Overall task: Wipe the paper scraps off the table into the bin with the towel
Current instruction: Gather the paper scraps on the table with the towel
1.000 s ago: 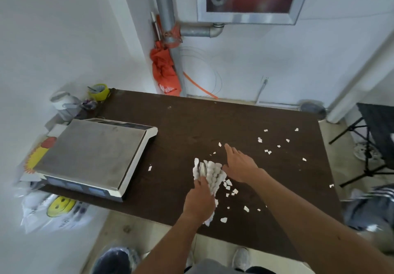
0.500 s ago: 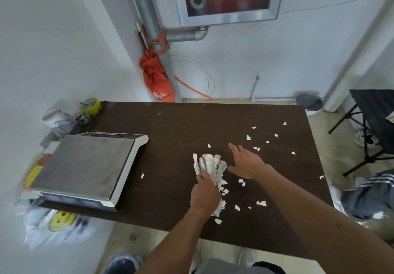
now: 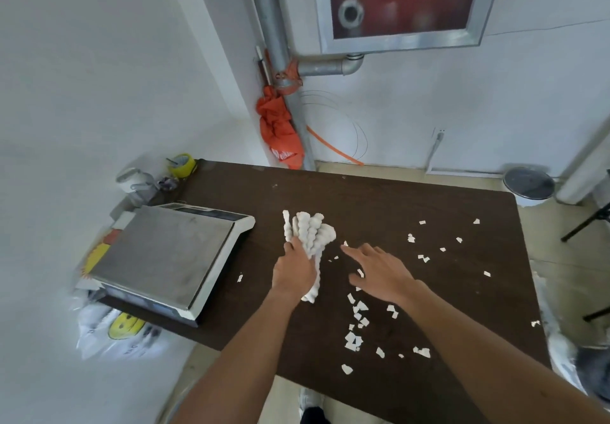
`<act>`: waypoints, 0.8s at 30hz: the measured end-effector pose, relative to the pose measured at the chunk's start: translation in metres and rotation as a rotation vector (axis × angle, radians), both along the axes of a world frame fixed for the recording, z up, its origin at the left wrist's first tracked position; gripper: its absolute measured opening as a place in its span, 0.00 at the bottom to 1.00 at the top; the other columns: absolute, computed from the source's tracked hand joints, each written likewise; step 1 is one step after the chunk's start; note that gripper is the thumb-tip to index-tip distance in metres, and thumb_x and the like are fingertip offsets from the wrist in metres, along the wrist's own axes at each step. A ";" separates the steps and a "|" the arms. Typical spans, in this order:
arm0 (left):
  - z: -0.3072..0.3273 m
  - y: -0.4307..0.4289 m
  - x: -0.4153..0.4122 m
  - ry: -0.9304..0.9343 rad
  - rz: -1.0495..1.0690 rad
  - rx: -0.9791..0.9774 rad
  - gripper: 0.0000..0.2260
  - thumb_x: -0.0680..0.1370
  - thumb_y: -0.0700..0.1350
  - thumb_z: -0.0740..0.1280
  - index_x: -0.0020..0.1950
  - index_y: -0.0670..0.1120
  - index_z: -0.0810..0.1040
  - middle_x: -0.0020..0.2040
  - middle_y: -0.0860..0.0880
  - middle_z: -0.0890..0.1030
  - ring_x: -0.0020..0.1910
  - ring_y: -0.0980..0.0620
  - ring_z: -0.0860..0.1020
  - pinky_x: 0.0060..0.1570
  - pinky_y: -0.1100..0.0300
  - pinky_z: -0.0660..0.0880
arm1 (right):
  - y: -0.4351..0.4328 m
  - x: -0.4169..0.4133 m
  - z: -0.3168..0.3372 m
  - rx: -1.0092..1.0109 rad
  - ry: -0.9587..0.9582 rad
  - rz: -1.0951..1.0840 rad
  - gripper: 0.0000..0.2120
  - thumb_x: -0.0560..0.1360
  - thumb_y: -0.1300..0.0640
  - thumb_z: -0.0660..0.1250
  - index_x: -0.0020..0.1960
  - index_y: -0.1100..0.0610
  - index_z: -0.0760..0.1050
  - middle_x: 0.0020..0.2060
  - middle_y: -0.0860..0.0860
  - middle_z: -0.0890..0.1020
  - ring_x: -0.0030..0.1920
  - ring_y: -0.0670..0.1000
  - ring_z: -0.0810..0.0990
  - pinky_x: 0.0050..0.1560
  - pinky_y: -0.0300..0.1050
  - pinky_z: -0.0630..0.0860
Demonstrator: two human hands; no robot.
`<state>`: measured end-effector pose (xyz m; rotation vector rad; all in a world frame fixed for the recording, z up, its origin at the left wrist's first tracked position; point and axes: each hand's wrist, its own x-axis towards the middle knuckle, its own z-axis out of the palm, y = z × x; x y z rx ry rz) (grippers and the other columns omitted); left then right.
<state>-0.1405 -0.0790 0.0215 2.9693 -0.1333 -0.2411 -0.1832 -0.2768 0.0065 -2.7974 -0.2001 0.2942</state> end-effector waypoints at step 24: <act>-0.070 0.005 0.102 0.082 -0.337 -0.081 0.30 0.81 0.49 0.64 0.78 0.39 0.59 0.71 0.42 0.74 0.56 0.38 0.82 0.53 0.49 0.76 | -0.021 -0.041 -0.036 -0.143 0.191 -0.600 0.23 0.77 0.55 0.60 0.71 0.56 0.65 0.62 0.53 0.74 0.64 0.57 0.74 0.61 0.53 0.71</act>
